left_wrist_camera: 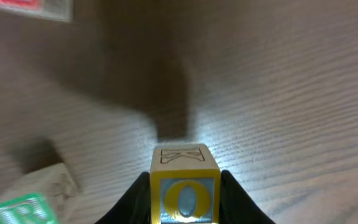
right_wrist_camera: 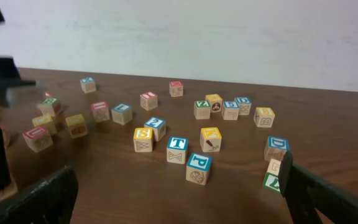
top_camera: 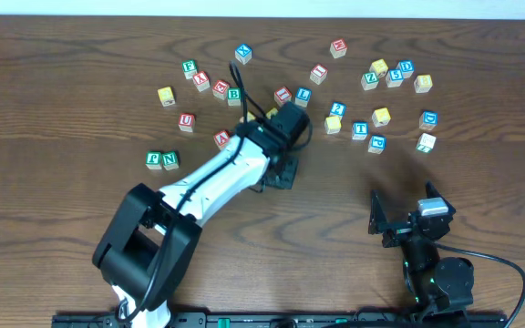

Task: Spell out ROBOT
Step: 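Lift the yellow O block and carry it toward the R block, then lower the yellow O block beside the R block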

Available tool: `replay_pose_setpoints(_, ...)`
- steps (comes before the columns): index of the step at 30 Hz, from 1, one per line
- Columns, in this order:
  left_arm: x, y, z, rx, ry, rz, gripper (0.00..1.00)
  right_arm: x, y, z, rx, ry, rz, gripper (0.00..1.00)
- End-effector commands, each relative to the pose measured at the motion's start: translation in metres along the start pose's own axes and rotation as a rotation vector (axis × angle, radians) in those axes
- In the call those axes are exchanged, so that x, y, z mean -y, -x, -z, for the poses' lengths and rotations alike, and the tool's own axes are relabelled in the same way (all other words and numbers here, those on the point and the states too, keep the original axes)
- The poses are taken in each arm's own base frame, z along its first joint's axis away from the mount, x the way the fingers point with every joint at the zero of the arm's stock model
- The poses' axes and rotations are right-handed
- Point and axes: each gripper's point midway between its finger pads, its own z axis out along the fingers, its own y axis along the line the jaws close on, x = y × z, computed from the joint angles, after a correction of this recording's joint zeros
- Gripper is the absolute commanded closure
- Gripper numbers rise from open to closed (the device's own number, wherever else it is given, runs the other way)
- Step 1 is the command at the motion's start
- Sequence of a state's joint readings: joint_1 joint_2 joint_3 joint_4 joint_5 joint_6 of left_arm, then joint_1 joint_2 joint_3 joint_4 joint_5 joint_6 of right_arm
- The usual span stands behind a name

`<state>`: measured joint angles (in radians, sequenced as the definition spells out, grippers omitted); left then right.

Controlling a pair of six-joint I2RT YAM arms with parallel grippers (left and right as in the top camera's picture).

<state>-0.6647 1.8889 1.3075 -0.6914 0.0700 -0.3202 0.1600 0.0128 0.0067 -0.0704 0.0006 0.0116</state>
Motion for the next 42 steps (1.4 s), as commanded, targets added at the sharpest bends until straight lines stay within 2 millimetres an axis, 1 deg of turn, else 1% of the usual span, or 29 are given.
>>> replay_pose_setpoints(1,-0.01,-0.012,-0.013,0.002,0.039,0.071,0.93,0.004,-0.001,0.0,-0.004,-0.017,-0.011,0.01)
replay_pose_setpoints(5,-0.013,-0.019,-0.023,0.002,0.039,0.099,0.92,0.004,-0.001,0.0,-0.004,-0.017,-0.011,0.01)
replay_pose_setpoints(8,-0.014,-0.017,-0.023,0.013,0.047,0.098,0.93,0.004,-0.001,0.0,-0.004,-0.017,-0.011,0.01)
replay_pose_setpoints(17,-0.029,-0.012,-0.022,0.058,0.136,0.198,0.93,0.004,-0.001,0.0,-0.004,-0.017,-0.011,0.01)
replay_pose_setpoints(19,-0.038,-0.014,-0.02,0.064,0.184,0.243,0.93,0.004,-0.001,0.0,-0.004,-0.017,-0.011,0.01)
replay_pose_setpoints(21,-0.043,-0.015,-0.019,0.069,0.21,0.271,0.92,0.004,-0.001,0.0,-0.004,-0.017,-0.011,0.01)
replay_pose_setpoints(25,-0.045,-0.016,-0.019,0.071,0.219,0.285,0.93,0.004,-0.001,0.0,-0.004,-0.017,-0.011,0.01)
replay_pose_setpoints(28,-0.056,-0.019,-0.017,0.084,0.276,0.35,0.93,0.004,-0.001,0.0,-0.004,-0.017,-0.011,0.01)
replay_pose_setpoints(32,-0.06,-0.027,-0.022,0.077,0.288,0.395,0.92,0.004,-0.001,0.0,-0.004,-0.017,-0.011,0.01)
replay_pose_setpoints(36,-0.062,-0.033,-0.026,0.069,0.291,0.393,0.93,0.004,-0.001,0.0,-0.004,-0.017,-0.011,0.01)
replay_pose_setpoints(42,-0.05,-0.038,-0.03,0.026,0.229,0.397,0.93,0.004,-0.001,0.0,-0.004,-0.017,-0.011,0.01)
